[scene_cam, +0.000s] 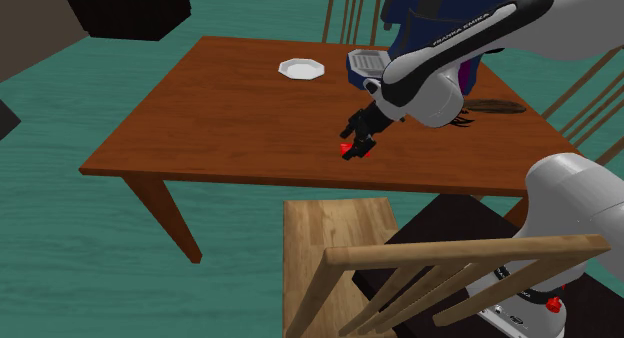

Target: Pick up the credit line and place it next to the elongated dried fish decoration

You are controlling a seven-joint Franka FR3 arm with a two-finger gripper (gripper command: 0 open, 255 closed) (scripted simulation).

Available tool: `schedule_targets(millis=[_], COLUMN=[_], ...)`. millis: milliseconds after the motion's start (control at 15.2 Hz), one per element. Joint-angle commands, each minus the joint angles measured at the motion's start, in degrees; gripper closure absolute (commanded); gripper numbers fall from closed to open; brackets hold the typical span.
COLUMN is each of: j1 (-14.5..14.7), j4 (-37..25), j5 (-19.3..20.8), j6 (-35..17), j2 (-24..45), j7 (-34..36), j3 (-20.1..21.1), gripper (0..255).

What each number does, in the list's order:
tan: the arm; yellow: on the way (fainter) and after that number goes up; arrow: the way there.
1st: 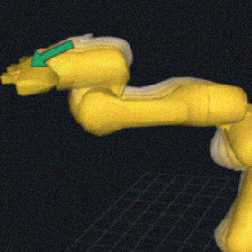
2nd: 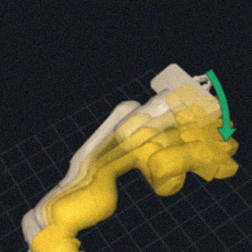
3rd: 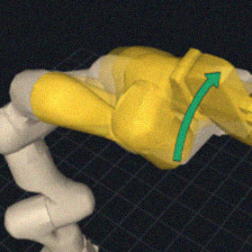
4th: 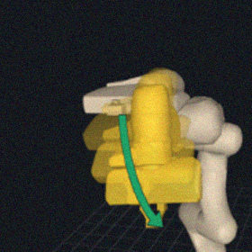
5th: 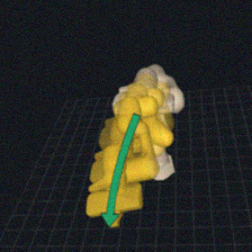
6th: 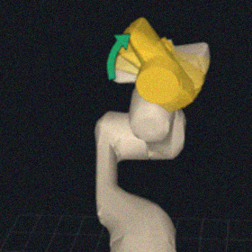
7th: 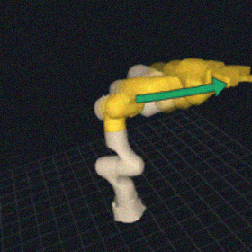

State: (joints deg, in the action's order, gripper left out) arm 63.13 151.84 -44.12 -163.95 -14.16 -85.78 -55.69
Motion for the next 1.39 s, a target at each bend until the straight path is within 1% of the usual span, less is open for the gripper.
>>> schedule_targets(millis=[0, 264, 462, 528, 594, 726, 924, 1122, 1320], j1=[0.0, 0.05, -0.83, -0.79, 0.02, -4.04, -9.21, -13.4, -16.77], j4=[0.0, -0.11, 0.26, 0.42, -0.01, 0.27, 0.38, 0.19, -0.25], j5=[0.0, -0.05, 0.84, 0.77, -0.05, 4.19, 9.55, 13.91, 17.49], j6=[0.0, 0.1, 0.01, -0.16, 0.0, 0.84, 2.46, 4.36, 6.43], j2=[0.0, 0.08, -0.4, -0.48, 0.02, -1.33, -3.19, -4.94, -6.6], j7=[0.0, -0.11, 0.67, 0.67, -0.04, 3.83, 8.8, 12.97, 16.51], j3=[0.0, -0.15, 0.69, 0.76, -0.01, 3.56, 8.08, 11.76, 14.75], gripper=[255, 255, 255, 255, 255, 255, 255, 255, 255])
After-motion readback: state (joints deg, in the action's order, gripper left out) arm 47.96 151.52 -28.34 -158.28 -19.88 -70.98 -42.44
